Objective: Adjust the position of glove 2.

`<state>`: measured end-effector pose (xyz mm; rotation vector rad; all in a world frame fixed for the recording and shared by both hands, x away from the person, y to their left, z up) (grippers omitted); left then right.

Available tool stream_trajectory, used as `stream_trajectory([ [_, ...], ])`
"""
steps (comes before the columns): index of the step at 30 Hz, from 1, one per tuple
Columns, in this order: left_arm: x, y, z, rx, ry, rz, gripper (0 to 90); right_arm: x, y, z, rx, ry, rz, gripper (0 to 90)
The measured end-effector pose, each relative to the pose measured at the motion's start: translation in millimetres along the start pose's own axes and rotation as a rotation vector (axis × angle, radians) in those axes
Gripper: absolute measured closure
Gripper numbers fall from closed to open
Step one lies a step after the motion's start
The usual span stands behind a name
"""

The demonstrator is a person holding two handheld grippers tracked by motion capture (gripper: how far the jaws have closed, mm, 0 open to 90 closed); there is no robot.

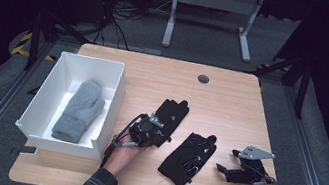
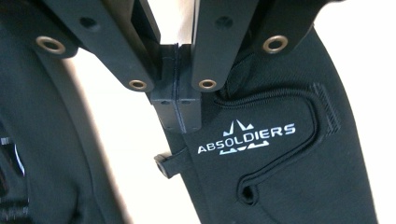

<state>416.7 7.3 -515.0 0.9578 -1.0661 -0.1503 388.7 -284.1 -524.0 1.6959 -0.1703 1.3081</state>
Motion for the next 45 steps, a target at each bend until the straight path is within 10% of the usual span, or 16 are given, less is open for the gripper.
stream_trajectory([
  [7, -2.6, 13.3, 4.0, 0.009, 0.024, 0.032, 87.1, 0.0, 0.0, 0.0, 0.000, 0.000, 0.000, 14.6],
  [16, 29.8, 12.0, -16.2, 0.109, 0.038, 0.097, 53.3, 0.0, 0.0, 0.0, 0.000, 0.000, 0.000, 14.6],
  [27, 52.3, -29.9, -41.5, 0.150, 0.066, 0.067, 46.6, 0.0, 0.1, 0.1, 0.000, 0.000, -0.001, 14.8],
  [45, 47.0, -31.6, -42.2, 0.164, 0.016, 0.066, 81.1, 0.2, -0.2, 0.5, -0.002, -0.001, 0.000, 14.8],
])
Point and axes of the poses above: each handheld gripper's, and its own axes: y roughly backward along the jaws, x roughly out of its top, z roughly to its right, the point moved 8 cm from there along -y, roughly forward along the jaws, and after that the axes turned 7 degrees about z, right-handed, at the moved point
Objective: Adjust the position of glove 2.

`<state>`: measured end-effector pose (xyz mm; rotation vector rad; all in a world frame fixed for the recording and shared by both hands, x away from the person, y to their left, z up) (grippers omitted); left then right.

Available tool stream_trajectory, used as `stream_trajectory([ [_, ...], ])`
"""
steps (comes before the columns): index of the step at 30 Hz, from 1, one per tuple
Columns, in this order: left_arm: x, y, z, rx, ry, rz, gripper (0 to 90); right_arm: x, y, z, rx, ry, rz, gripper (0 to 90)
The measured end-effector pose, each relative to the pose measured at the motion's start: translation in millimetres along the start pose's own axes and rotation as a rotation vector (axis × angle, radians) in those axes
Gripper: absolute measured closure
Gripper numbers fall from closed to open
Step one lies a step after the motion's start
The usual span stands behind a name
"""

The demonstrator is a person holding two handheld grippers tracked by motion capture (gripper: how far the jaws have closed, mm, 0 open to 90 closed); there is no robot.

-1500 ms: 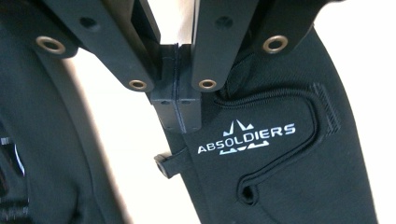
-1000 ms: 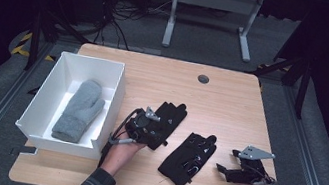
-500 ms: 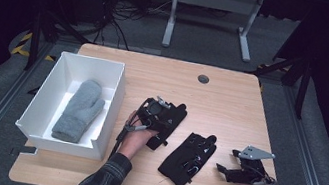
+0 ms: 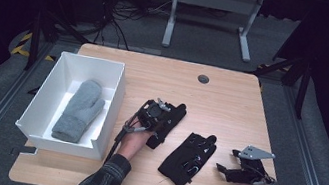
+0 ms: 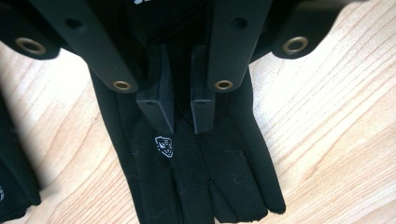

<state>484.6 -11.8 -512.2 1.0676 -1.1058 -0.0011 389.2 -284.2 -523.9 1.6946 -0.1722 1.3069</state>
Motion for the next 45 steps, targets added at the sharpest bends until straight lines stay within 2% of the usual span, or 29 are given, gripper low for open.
stream_trajectory([
  [5, 1.2, 5.7, 0.7, -0.040, 0.034, 0.010, 81.3, 0.0, 0.0, 0.0, 0.000, 0.000, 0.000, 14.9],
  [7, 4.0, 12.8, 3.0, -0.056, 0.058, 0.020, 81.2, 0.1, 0.0, 0.1, 0.000, 0.000, 0.001, 14.9],
  [11, 6.9, 20.2, 5.6, -0.069, 0.072, 0.030, 81.3, 0.1, 0.0, 0.0, 0.000, -0.001, 0.000, 14.9],
  [12, 8.9, 27.0, 10.0, -0.085, 0.082, 0.034, 81.3, 0.0, 0.0, 0.1, 0.000, -0.001, 0.000, 14.9],
  [15, 10.1, 32.1, 13.4, -0.090, 0.077, 0.037, 81.3, 0.1, 0.0, 0.0, 0.000, -0.001, 0.000, 14.9],
  [20, 12.6, 49.2, 30.1, -0.144, 0.085, 0.050, 81.2, 0.0, 0.0, 0.0, 0.000, -0.001, 0.000, 14.9],
  [21, 12.6, 49.2, 30.1, -0.144, 0.085, 0.050, 81.2, 0.0, 0.0, 0.0, 0.000, -0.001, 0.000, 14.9],
  [24, 12.5, 57.9, 41.5, -0.166, 0.087, 0.051, 81.2, 0.0, 0.0, 0.0, 0.000, 0.000, 0.000, 14.9],
  [32, 13.9, 63.1, 61.1, -0.186, 0.078, 0.048, 81.2, 0.2, 0.2, -0.2, -0.001, 0.000, -0.001, 16.6],
  [33, 14.5, 63.0, 63.5, -0.187, 0.074, 0.048, 81.1, 0.7, 0.7, -1.1, 0.001, -0.001, -0.003, 20.9],
  [34, 15.1, 62.9, 65.7, -0.191, 0.070, 0.049, 81.1, 2.0, 2.4, -3.7, 0.012, 0.010, -0.006, 31.1],
  [35, 15.8, 62.8, 67.6, -0.192, 0.069, 0.051, 81.2, 3.4, 3.1, -6.3, 0.018, 0.018, -0.007, 35.2],
  [37, 16.1, 62.5, 69.3, -0.197, 0.068, 0.051, 81.2, 6.9, 4.6, -12.5, 0.047, 0.019, -0.007, 52.8],
  [38, 16.2, 61.9, 71.7, -0.197, 0.062, 0.047, 81.2, 6.9, 4.6, -12.5, 0.047, 0.019, -0.007, 52.8],
  [40, 16.4, 60.6, 75.0, -0.199, 0.064, 0.045, 81.2, 13.2, 6.2, -22.7, 0.102, 0.025, 0.013, 72.1],
  [41, 16.6, 59.8, 77.0, -0.199, 0.055, 0.042, 81.2, 16.2, 5.2, -31.6, 0.160, 0.019, 0.017, 80.9],
  [42, 16.6, 59.8, 77.0, -0.199, 0.055, 0.042, 81.2, 16.2, 5.2, -31.6, 0.160, 0.019, 0.017, 80.9],
  [44, 17.2, 58.2, 80.3, -0.199, 0.054, 0.041, 81.2, 16.9, 0.8, -39.9, 0.215, 0.018, 0.004, 89.2],
  [45, 17.4, 58.0, 81.4, -0.201, 0.054, 0.041, 81.2, 17.9, -1.0, -43.2, 0.235, 0.018, 0.003, 90.0],
])
Point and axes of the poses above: each handheld gripper's, and its own axes: y roughly backward along the jaws, x roughly out of its top, z roughly to its right, the point moved 8 cm from there along -y, roughly forward along the jaws, and after that the axes turned 7 degrees about z, right-handed, at the moved point
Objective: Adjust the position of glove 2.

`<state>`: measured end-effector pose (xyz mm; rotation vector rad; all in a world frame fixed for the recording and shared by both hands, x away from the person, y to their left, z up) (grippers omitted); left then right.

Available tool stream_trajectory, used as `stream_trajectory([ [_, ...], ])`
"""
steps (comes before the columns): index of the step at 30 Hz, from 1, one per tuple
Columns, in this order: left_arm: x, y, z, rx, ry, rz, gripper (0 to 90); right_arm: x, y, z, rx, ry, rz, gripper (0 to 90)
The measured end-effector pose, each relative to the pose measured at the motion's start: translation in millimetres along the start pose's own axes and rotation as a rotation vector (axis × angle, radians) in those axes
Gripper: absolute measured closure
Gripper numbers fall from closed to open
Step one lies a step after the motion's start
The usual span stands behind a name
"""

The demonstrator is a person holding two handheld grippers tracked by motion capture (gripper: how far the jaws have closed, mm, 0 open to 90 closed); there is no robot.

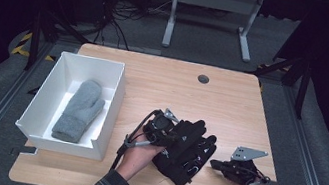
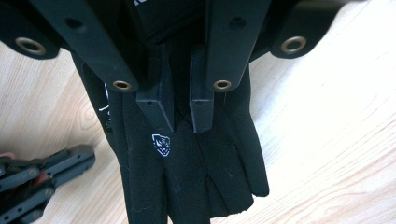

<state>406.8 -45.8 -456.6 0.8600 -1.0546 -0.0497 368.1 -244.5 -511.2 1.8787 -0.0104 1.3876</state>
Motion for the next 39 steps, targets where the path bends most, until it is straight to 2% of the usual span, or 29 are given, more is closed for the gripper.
stream_trajectory([
  [2, 0.2, -0.5, 2.7, -0.002, -0.006, -0.004, 81.2, 3.4, -5.8, -5.5, 0.038, 0.003, 0.003, 90.0],
  [3, 0.2, -0.5, 2.7, -0.002, -0.006, -0.004, 81.2, 3.4, -5.8, -5.5, 0.038, 0.003, 0.003, 90.0],
  [5, 0.3, -1.0, 5.0, -0.005, -0.010, -0.003, 81.2, 6.7, -15.9, -14.2, 0.079, 0.016, -0.007, 90.0],
  [14, 0.0, -0.4, 9.5, -0.005, -0.024, -0.005, 81.2, 14.2, -35.7, -26.0, 0.094, 0.048, -0.022, 90.0],
  [18, -0.4, -4.3, 12.8, 0.002, -0.039, -0.008, 81.1, 17.3, -39.6, -27.6, 0.094, 0.057, -0.017, 90.0],
  [20, -0.8, -7.5, 14.9, 0.010, -0.052, -0.016, 81.1, 19.2, -36.5, -27.6, 0.091, 0.060, -0.006, 90.0],
  [21, -1.2, -9.2, 16.0, 0.010, -0.059, -0.021, 81.1, 20.4, -32.9, -26.3, 0.088, 0.058, 0.006, 86.8],
  [24, -2.3, -13.7, 19.6, 0.009, -0.074, -0.031, 81.1, 20.2, -17.8, -13.5, 0.047, 0.024, 0.036, 74.7],
  [27, -2.7, -17.1, 22.0, 0.002, -0.101, -0.035, 81.0, 15.6, -4.7, 3.6, -0.021, -0.009, 0.053, 68.1],
  [33, -6.9, -26.9, 24.5, 0.004, -0.122, -0.060, 81.0, 8.7, 11.2, 29.8, -0.119, -0.059, 0.074, 62.7],
  [36, -12.6, -35.5, 25.1, 0.006, -0.130, -0.081, 80.8, 5.9, 12.6, 36.6, -0.140, -0.087, 0.064, 59.5],
  [39, -17.8, -41.5, 23.8, 0.010, -0.133, -0.100, 80.4, 4.5, 11.4, 36.9, -0.137, -0.092, 0.054, 56.7],
])
Point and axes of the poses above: each handheld gripper's, and its own axes: y roughly backward along the jaws, x roughly out of its top, z roughly to its right, the point moved 8 cm from there along -y, roughly forward along the jaws, and after that the axes turned 7 degrees about z, right-handed, at the moved point
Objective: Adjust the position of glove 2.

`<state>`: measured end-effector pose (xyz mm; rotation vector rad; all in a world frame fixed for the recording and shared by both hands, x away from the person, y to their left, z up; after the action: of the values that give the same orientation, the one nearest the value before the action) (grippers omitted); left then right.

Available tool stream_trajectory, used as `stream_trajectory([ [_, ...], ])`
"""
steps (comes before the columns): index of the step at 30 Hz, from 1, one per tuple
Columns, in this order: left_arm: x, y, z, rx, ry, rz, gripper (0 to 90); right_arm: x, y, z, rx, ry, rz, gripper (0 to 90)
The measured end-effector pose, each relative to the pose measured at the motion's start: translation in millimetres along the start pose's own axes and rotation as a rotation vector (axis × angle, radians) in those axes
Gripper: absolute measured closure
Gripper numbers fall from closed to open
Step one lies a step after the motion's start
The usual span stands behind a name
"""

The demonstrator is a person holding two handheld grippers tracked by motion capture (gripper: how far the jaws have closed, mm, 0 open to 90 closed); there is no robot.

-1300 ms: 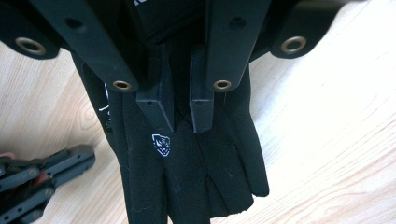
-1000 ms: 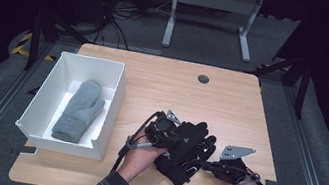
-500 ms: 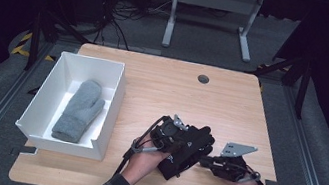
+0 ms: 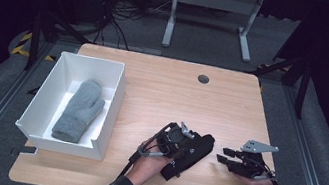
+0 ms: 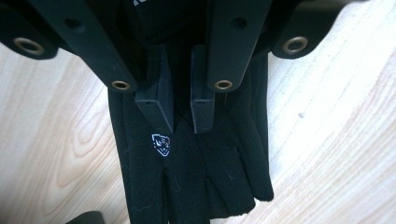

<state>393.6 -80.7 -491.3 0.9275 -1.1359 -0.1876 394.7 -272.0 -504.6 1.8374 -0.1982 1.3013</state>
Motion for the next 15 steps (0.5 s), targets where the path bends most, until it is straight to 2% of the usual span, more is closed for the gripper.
stream_trajectory([
  [5, -4.3, -4.8, -0.3, -0.003, -0.003, -0.011, 79.5, -0.6, -0.5, 0.3, -0.002, -0.001, -0.005, 53.5],
  [8, -4.8, -4.5, 0.2, -0.003, -0.005, -0.016, 76.1, -0.8, 0.2, 2.6, -0.017, -0.006, -0.002, 45.9],
  [12, -2.8, -1.2, -0.8, -0.008, -0.010, 0.005, 63.3, -2.9, -1.1, 4.9, -0.032, -0.002, -0.013, 39.3],
  [13, -1.7, 0.3, -1.0, -0.008, -0.008, 0.017, 63.3, -2.9, -1.1, 4.9, -0.032, -0.002, -0.013, 39.3],
  [15, 0.5, 5.8, -2.0, -0.009, -0.004, 0.040, 54.2, -3.7, -1.5, 5.6, -0.039, 0.002, -0.018, 37.0],
])
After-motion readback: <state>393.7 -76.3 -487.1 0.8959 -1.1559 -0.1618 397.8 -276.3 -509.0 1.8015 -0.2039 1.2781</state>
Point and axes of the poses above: each handheld gripper's, and its own axes: y roughly backward along the jaws, x roughly out of its top, z roughly to its right, the point moved 8 cm from there along -y, roughly forward along the jaws, and after that the axes turned 7 degrees about z, right-handed, at the moved point
